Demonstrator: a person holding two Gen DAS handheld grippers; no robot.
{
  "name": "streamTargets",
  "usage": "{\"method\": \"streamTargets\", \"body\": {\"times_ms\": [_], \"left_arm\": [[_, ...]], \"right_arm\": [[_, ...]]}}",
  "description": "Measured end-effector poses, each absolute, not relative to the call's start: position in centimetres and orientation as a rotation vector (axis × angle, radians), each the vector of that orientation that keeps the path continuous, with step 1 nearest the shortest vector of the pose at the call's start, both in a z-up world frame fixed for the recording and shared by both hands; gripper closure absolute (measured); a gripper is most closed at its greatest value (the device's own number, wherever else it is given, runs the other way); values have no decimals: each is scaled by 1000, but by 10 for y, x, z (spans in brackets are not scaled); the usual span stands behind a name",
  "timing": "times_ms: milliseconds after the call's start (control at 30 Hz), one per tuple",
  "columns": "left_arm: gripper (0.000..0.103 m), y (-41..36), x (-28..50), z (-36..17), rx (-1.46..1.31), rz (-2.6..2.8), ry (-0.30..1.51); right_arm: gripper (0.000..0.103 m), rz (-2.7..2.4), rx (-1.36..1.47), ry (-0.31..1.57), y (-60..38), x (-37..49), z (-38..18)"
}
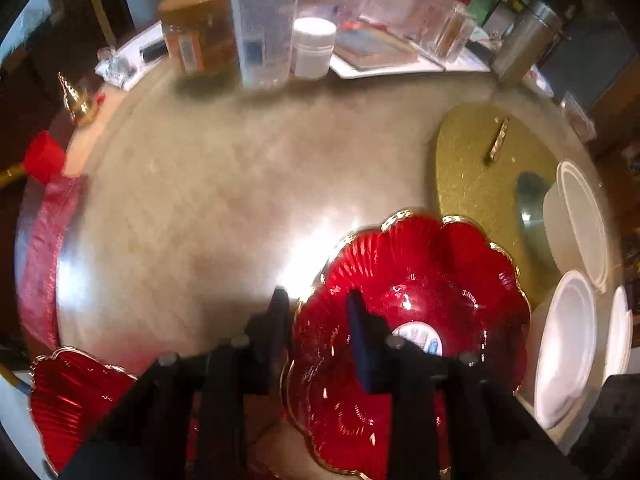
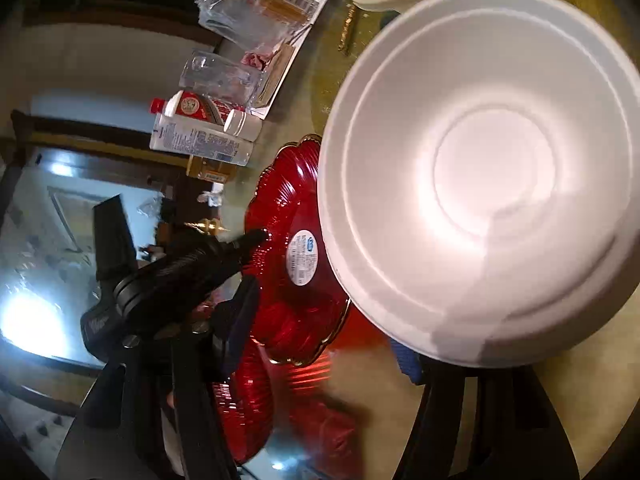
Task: Organize plates and bowls
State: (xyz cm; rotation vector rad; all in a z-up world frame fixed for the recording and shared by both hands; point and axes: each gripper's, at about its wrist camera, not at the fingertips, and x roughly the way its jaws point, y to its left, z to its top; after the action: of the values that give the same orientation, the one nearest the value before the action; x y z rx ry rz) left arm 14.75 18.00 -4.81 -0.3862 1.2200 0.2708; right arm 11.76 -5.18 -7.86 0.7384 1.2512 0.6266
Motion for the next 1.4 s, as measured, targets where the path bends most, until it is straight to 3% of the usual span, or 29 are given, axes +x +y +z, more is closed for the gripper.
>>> {"method": "streamTargets", "body": {"times_ms": [67, 767, 1400], "left_arm": [[82, 177, 146, -45, -365, 281, 1209], [87, 174, 97, 7, -277, 350, 1037], [87, 200, 0, 43, -342, 385, 868]], "right_arm": [[89, 595, 677, 1257, -50, 118, -79], [90, 708, 634, 1167, -43, 106, -54], [91, 836, 511, 1049, -12, 71, -1]]}}
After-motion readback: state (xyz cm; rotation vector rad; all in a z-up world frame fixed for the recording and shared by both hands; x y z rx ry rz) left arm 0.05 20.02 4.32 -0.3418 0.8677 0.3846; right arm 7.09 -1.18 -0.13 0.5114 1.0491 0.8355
